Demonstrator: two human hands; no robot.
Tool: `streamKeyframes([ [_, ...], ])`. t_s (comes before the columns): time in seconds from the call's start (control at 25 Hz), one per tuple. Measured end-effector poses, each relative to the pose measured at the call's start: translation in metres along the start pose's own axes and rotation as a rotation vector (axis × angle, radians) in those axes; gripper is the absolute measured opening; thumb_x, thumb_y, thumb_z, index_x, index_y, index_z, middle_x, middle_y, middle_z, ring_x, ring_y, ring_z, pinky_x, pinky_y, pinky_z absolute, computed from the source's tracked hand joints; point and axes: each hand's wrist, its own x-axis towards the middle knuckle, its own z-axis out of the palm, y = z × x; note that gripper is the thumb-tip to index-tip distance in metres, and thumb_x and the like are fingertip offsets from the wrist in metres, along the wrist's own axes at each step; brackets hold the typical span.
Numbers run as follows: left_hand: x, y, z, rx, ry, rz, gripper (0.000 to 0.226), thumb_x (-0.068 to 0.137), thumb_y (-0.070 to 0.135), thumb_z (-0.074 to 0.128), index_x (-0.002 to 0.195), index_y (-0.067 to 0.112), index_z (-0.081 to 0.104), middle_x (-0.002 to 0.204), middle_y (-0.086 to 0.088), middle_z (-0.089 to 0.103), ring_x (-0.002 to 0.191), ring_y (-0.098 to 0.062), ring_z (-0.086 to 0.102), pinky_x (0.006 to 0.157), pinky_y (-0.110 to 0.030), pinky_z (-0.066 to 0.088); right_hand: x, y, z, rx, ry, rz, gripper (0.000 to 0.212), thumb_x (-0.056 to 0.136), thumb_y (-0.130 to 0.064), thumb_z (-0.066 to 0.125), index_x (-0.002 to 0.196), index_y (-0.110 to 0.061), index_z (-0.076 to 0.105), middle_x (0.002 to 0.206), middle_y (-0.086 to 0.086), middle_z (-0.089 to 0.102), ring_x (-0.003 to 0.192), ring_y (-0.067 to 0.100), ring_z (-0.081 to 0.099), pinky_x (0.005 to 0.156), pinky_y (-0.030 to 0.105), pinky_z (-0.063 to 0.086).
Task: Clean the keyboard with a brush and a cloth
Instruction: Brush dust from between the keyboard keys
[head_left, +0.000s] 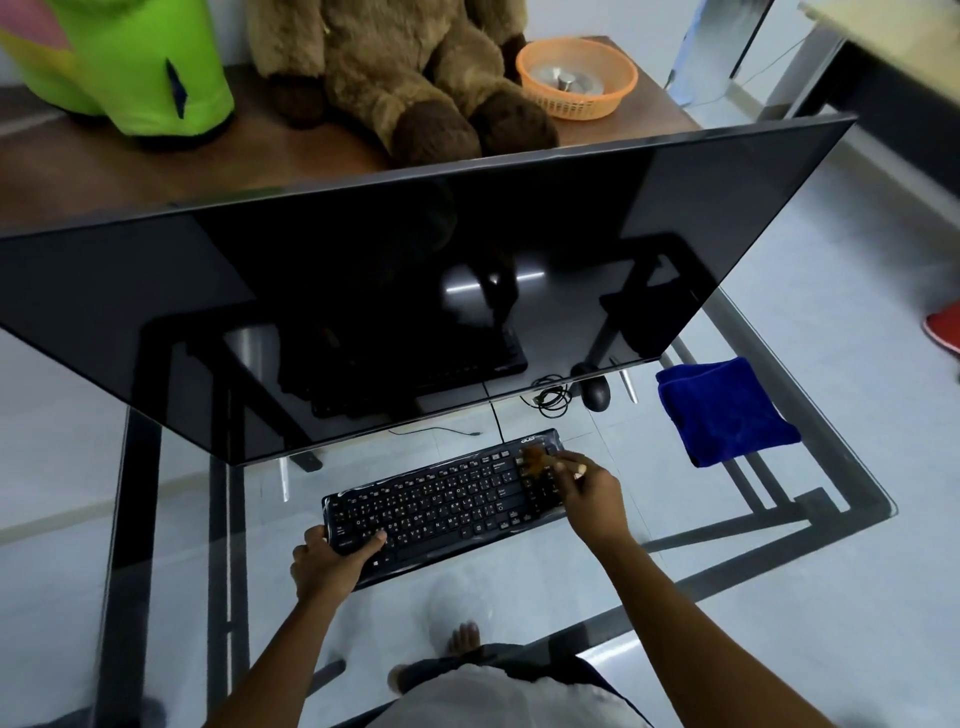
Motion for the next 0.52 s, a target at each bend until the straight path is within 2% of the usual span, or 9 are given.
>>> streamKeyframes([
  [0.12, -0.002, 0.001, -0.001, 0.002, 0.002, -0.008, 0.098, 0.054, 0.061, 0.083, 0.127, 0.008, 0.044, 0.125, -0.025, 0.049, 0.117, -0.042, 0.047, 0.096, -0.051, 0.046, 0.003, 0.002, 0.000, -0.033, -0.023, -0.027, 0.017, 0.093, -0.019, 0.060, 0.107, -0.019, 0.070, 0.082, -0.003, 0.070, 0.074, 0.013, 0.065, 0.060, 0.008, 0.042],
  [0.28, -0.004, 0.002, -0.001, 0.003, 0.002, -0.009, 0.098, 0.056, 0.060, 0.082, 0.129, 0.008, 0.043, 0.126, -0.024, 0.048, 0.119, -0.042, 0.046, 0.096, -0.051, 0.045, -0.005, 0.013, -0.012, -0.049, 0.025, 0.049, 0.017, 0.094, -0.023, 0.059, 0.107, -0.017, 0.069, 0.079, -0.002, 0.070, 0.075, 0.018, 0.068, 0.061, 0.019, 0.047],
  [0.36, -0.004, 0.001, -0.001, 0.009, 0.000, -0.009, 0.098, 0.057, 0.060, 0.082, 0.130, 0.008, 0.043, 0.128, -0.024, 0.047, 0.120, -0.042, 0.045, 0.096, -0.051, 0.045, -0.015, 0.021, -0.017, -0.063, 0.032, 0.073, 0.017, 0.095, -0.022, 0.058, 0.107, -0.017, 0.069, 0.080, -0.003, 0.069, 0.071, 0.013, 0.066, 0.059, 0.015, 0.043],
  [0.44, -0.005, 0.002, -0.001, 0.012, 0.009, -0.006, 0.098, 0.057, 0.059, 0.082, 0.130, 0.007, 0.043, 0.128, -0.025, 0.047, 0.120, -0.043, 0.045, 0.096, -0.052, 0.045, -0.027, 0.025, -0.019, -0.090, 0.018, 0.054, 0.020, 0.094, -0.023, 0.059, 0.110, -0.015, 0.068, 0.079, -0.006, 0.067, 0.060, 0.002, 0.061, 0.055, 0.008, 0.040],
  [0.52, -0.005, 0.001, 0.000, 0.018, 0.009, -0.003, 0.097, 0.057, 0.059, 0.082, 0.129, 0.007, 0.043, 0.128, -0.025, 0.047, 0.119, -0.043, 0.045, 0.097, -0.052, 0.045, -0.039, 0.030, -0.017, -0.101, 0.023, 0.031, 0.020, 0.093, -0.024, 0.060, 0.110, -0.015, 0.068, 0.071, -0.009, 0.064, 0.053, -0.003, 0.057, 0.050, 0.007, 0.040],
])
